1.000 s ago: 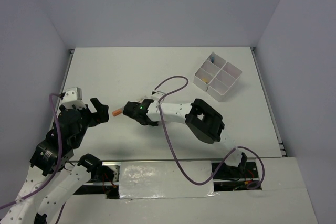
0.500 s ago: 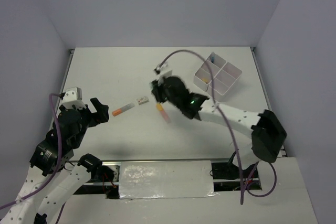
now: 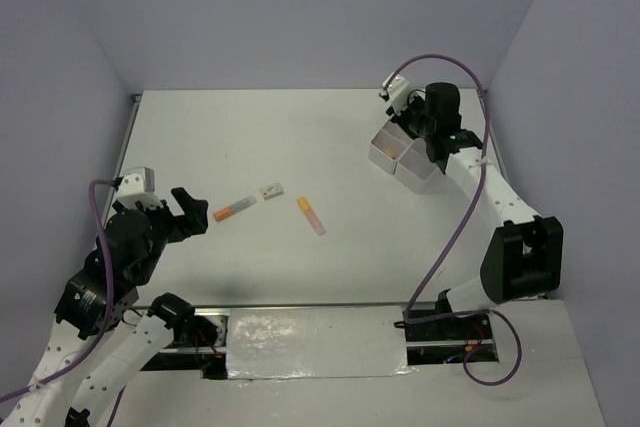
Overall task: Sort the stationery into containers
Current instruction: Place the stationery in the storage box.
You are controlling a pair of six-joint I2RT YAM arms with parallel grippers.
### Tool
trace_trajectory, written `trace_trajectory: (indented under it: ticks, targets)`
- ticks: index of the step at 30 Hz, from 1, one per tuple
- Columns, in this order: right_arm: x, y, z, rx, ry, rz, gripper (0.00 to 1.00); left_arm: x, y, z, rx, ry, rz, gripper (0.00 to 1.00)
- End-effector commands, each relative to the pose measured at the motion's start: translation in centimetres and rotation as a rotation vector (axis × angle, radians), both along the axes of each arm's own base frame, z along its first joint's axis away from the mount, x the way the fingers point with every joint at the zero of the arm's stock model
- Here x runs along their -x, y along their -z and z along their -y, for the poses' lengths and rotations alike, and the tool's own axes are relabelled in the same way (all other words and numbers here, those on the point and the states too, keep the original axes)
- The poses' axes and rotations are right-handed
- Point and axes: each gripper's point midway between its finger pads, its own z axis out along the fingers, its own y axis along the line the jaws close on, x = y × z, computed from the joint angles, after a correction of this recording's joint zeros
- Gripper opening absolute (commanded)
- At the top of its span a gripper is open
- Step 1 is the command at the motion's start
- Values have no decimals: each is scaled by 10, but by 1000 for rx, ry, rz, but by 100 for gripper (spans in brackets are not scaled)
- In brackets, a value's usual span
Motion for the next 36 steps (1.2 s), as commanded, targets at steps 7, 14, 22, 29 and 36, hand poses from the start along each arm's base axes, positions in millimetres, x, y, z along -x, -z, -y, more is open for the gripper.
trace_trajectory:
  ticks: [7,14,22,29,36]
  targets:
    - [-29,22,48,153,23,41,0,-5,-12,7,2,36,47,99]
    - [-41,26,82,128,133,68,2,-8,-8,11,-9,51,27,99]
    - [-32,28,104,142,227,156,8,-8,-9,14,-11,69,28,99]
    - [-28,45,125,127,290,130,9,-6,-10,14,-6,72,37,99]
    - [-29,40,127,98,301,143,20,-5,-11,15,-4,78,41,99]
